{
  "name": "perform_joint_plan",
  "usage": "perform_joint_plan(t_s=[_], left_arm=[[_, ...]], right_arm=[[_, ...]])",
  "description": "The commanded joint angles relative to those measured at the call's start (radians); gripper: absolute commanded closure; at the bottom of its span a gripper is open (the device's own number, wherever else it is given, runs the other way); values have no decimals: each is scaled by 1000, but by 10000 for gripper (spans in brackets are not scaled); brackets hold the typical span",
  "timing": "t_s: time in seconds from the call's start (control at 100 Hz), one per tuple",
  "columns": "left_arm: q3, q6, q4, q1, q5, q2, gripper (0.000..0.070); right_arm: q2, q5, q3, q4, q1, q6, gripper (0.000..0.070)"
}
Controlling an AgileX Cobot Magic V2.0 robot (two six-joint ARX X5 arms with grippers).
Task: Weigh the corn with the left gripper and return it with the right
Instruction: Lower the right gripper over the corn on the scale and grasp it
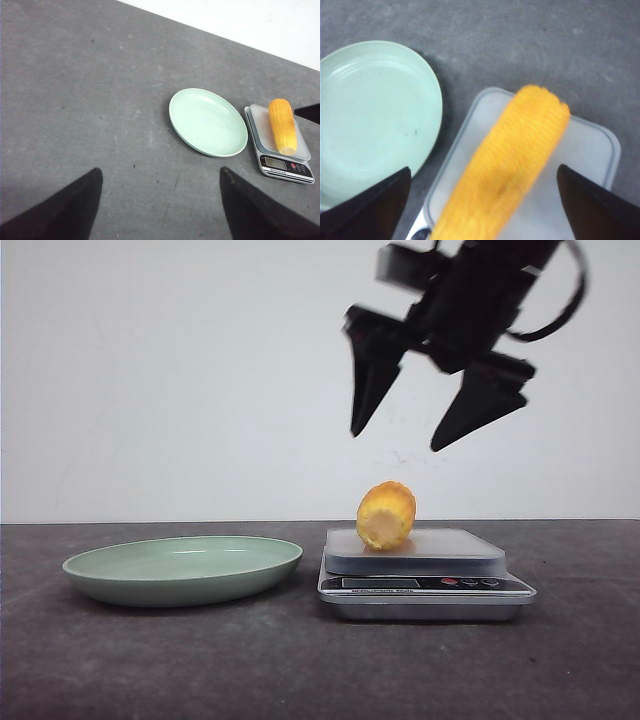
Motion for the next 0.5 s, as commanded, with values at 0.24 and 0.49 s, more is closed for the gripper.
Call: perform_joint_plan(t_s=[0.24, 0.49], left_arm=[[11, 29, 13, -1, -2, 3, 266], [11, 34, 13, -1, -1, 3, 266]], right_arm=[[108, 33, 39, -19, 6, 39, 156], [138, 29, 38, -42, 7, 83, 208]])
